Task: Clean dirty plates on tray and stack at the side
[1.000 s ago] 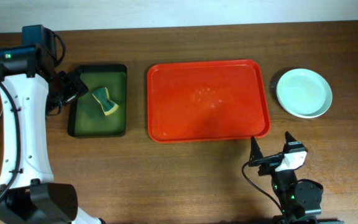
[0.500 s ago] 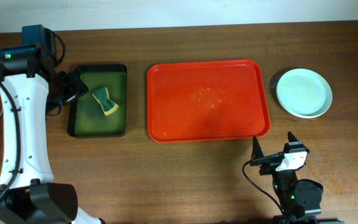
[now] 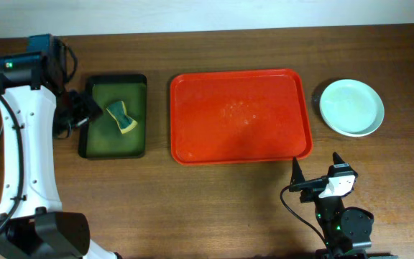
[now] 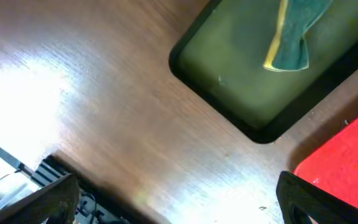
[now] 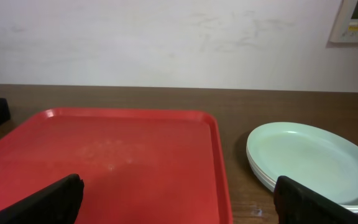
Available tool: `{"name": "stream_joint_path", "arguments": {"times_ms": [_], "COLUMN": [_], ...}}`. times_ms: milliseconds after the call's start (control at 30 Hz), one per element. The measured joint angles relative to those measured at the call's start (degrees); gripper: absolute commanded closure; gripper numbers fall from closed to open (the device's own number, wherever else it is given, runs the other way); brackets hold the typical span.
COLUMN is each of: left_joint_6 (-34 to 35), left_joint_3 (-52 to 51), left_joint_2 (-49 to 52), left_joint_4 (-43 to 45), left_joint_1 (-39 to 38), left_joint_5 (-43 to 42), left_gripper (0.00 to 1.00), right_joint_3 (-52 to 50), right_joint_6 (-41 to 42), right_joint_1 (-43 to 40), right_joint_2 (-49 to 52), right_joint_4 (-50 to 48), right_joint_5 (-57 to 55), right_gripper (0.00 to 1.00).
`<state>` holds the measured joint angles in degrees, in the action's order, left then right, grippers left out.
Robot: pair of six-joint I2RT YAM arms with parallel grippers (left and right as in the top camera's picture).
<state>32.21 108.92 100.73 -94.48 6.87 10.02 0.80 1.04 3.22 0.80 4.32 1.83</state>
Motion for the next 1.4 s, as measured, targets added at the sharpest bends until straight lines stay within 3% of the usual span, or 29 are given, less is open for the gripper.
{"name": "stream_joint_path", "arguments": {"times_ms": [167,233,400,467,533,633,767,933,1067,1200,1400], "left_joint_6": [-0.1,-0.3,-1.2,-4.5,-8.5,-11.8,-12.9,-13.2,-13.4,-14.8,-16.9], "left_joint_3": [-3.1,-11.4,-46.5,-61.3,-68.6,-71.9,-76.9,-86.9,-96.6,-98.6,-107.0], "left_joint_2": [-5.6,-14.9,-42.6,-58.6,-71.2,-81.0,-86.4,-93.7,-99.8,-99.8,-100.0], "left_joint_4": [8.6,16.9,43.4,51.8,53.1,53.8,55.4,68.9,85.1,88.1,100.6], "left_joint_1": [-1.6,-4.8,-10.4,-11.6,-11.6,-11.6,-11.6,-11.6,-11.6,-11.5,-11.3], "left_joint_5": [-0.1,-0.2,-0.7,-1.6,-1.7,-1.4,0.0,-1.1,-3.2,-3.7,-4.1], "left_gripper": [0.01,0.01,0.01,0.01,0.01,0.01,0.01,0.01,0.01,0.01,0.01], "right_joint_3": [0.0,0.0,0.0,0.0,0.0,0.0,0.0,0.0,0.0,0.0,0.0], "right_joint_6": [0.0,0.0,0.0,0.0,0.0,0.0,0.0,0.0,0.0,0.0,0.0], "right_joint_1": [0.0,0.0,0.0,0.0,0.0,0.0,0.0,0.0,0.0,0.0,0.0], "right_joint_2": [0.0,-0.1,-0.1,-0.1,-0.2,-0.2,-0.2,-0.2,-0.2,-0.2,-0.2], "right_joint_4": [0.0,-0.1,0.0,0.0,0.0,0.0,0.0,0.0,0.0,0.0,0.0], "right_joint_5": [-0.3,-0.4,-0.5,-0.5,-0.5,-0.5,-0.5,-0.5,-0.5,-0.5,-0.5], "right_gripper": [0.02,0.02,0.02,0.02,0.02,0.02,0.02,0.02,0.02,0.02,0.02]}}
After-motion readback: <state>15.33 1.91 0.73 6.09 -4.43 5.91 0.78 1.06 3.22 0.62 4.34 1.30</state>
